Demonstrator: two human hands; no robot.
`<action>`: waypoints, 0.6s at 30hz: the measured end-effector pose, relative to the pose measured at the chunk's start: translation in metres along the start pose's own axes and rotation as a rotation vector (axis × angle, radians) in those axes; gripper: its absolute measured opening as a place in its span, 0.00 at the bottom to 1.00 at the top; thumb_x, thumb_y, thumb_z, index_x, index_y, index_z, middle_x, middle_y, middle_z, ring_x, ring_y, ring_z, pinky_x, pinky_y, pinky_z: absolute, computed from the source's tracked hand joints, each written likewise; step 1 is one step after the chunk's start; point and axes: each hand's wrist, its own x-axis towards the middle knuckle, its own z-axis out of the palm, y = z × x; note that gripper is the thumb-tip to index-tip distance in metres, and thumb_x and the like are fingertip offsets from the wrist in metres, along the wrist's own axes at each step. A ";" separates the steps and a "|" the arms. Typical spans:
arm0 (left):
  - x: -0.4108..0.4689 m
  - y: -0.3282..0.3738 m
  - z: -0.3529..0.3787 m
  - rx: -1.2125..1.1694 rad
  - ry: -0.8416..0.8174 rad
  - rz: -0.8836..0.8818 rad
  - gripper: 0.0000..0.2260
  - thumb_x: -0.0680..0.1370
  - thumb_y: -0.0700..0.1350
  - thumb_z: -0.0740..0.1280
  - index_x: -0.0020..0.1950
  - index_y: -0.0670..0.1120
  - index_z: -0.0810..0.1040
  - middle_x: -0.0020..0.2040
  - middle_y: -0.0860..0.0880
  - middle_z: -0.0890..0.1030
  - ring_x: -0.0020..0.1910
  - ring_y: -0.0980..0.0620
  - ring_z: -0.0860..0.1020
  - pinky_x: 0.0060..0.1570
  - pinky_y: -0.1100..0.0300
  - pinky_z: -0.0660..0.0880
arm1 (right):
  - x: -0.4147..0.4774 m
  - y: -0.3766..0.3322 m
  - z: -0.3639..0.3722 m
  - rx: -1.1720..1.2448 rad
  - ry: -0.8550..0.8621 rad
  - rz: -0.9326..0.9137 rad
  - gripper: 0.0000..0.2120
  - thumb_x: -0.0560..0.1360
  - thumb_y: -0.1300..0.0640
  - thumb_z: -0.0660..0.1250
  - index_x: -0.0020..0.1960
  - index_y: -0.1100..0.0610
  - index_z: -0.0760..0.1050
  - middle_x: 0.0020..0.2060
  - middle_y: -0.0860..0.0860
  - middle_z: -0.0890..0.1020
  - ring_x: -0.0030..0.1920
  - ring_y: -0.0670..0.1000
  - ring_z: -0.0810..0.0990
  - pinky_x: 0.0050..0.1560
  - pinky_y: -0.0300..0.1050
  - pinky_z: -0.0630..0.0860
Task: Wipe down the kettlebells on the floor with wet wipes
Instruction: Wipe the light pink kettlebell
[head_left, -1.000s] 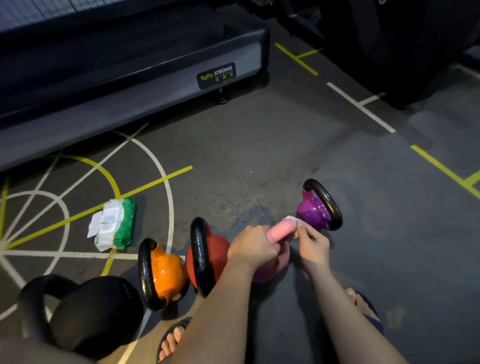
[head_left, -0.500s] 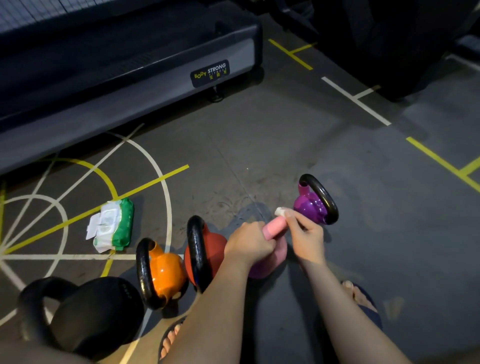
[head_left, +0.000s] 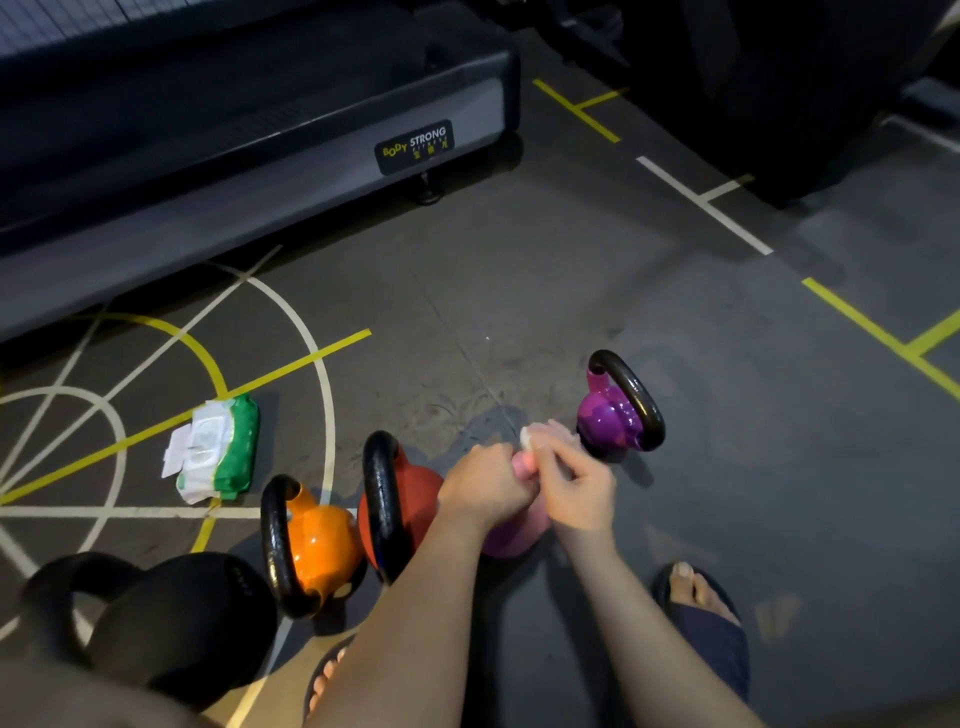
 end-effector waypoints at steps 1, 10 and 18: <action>0.001 0.000 0.000 0.016 -0.007 0.026 0.25 0.70 0.64 0.54 0.54 0.51 0.79 0.54 0.46 0.84 0.57 0.41 0.81 0.53 0.51 0.76 | -0.009 0.001 0.006 -0.055 -0.044 -0.093 0.12 0.74 0.69 0.72 0.46 0.53 0.86 0.45 0.36 0.85 0.57 0.43 0.82 0.64 0.37 0.72; -0.001 -0.001 0.002 -0.024 0.042 -0.073 0.12 0.71 0.58 0.67 0.47 0.51 0.74 0.51 0.46 0.82 0.55 0.41 0.80 0.49 0.52 0.75 | 0.021 -0.009 -0.033 -0.183 -0.144 0.078 0.08 0.76 0.54 0.72 0.51 0.42 0.86 0.50 0.39 0.85 0.59 0.39 0.80 0.68 0.44 0.73; -0.006 0.007 0.002 0.088 0.088 -0.081 0.18 0.75 0.59 0.64 0.61 0.53 0.77 0.58 0.47 0.82 0.60 0.43 0.79 0.51 0.54 0.74 | 0.010 -0.046 -0.033 -0.675 -0.439 -0.154 0.08 0.79 0.55 0.68 0.51 0.50 0.86 0.59 0.45 0.83 0.64 0.43 0.76 0.69 0.28 0.60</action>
